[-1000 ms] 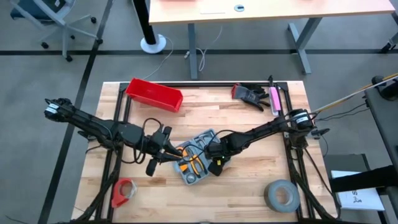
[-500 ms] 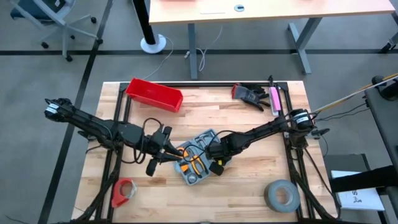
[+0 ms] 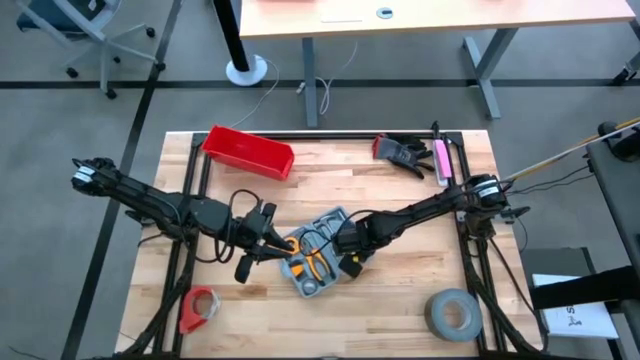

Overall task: Prefit tool cases
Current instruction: Put the yellow screwdriver bit set into the prefit tool case

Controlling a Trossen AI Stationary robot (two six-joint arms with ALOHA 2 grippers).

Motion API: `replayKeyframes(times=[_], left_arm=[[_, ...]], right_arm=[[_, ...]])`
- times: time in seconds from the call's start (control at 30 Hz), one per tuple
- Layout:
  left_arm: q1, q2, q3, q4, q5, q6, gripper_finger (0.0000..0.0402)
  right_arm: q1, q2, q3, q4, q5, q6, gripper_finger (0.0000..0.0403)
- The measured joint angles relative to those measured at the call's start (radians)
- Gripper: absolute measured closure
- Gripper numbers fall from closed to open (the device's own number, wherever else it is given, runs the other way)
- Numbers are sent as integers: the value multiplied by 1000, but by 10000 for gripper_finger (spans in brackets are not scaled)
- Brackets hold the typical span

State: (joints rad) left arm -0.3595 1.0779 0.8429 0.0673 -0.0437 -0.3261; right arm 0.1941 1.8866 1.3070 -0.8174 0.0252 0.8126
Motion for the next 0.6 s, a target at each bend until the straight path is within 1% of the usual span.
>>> replayKeyframes(times=[0.2, 0.6], left_arm=[[0, 0, 0, 2, -2, 2, 335], [0, 0, 0, 5, -2, 10, 335]], right_arm=[[0, -2, 58, -84, 84, 12, 384], [-2, 1, 65, -125, 80, 60, 384]])
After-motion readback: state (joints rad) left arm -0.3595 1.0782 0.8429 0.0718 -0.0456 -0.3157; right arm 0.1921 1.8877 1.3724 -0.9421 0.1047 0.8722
